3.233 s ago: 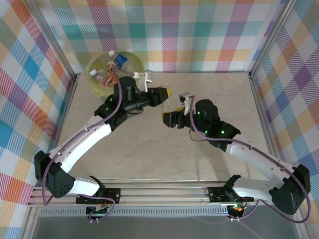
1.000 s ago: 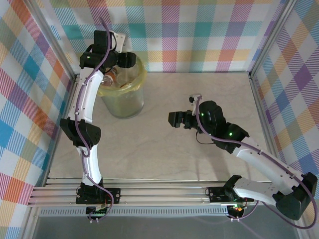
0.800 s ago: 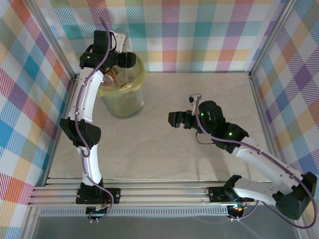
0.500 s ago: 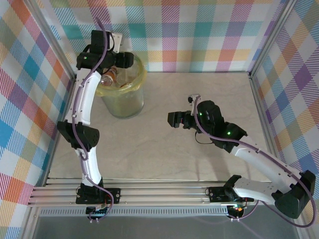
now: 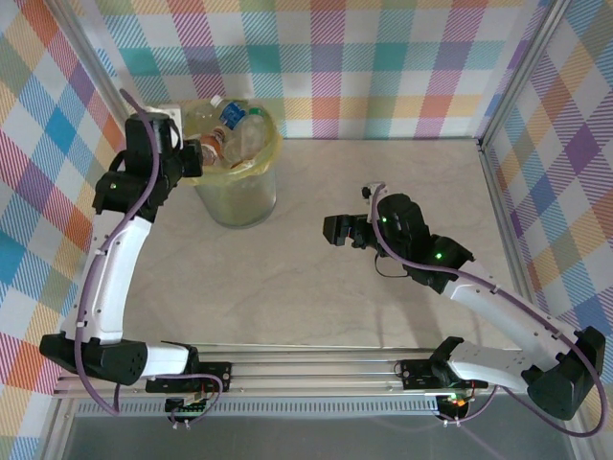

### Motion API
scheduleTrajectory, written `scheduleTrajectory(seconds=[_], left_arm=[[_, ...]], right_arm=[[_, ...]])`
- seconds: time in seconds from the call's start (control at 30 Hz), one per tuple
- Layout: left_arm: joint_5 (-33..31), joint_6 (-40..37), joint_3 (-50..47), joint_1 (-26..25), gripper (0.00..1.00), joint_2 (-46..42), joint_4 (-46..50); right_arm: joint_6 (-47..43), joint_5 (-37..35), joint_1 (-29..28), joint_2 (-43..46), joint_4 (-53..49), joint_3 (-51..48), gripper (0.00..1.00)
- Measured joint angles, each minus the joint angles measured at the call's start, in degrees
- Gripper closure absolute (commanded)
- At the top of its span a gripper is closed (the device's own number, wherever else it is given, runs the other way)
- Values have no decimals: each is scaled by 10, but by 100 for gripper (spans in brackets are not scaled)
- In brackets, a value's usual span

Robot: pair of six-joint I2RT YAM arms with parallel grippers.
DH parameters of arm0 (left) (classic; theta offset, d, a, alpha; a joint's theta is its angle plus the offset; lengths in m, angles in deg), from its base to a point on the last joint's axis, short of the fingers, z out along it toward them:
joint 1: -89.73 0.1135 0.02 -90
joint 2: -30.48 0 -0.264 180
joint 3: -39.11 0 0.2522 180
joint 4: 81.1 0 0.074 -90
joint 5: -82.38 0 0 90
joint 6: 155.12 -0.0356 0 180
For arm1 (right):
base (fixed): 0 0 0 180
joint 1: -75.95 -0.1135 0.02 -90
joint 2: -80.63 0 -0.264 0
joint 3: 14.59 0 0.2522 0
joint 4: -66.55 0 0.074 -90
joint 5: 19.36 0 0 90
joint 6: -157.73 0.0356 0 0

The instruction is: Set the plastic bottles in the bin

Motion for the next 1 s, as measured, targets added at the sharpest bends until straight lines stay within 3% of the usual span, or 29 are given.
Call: scheduleTrajectory(seconds=[0.17,0.4,0.7,1.0], left_arm=[[-66,18,-45,0,84,12,0],[-78,20,-52,0,85,41,-18],[-33,19,-40,0,85,108,-51],[46,26,-27,0,82,118,-72]], right_arm=[[2,-3,0,14,-3,-5,0],[2,-8,0,20,-3,-9,0],[4,-10,0,20,-2,-15,0],[5,-12,0,20,-2,-18,0]])
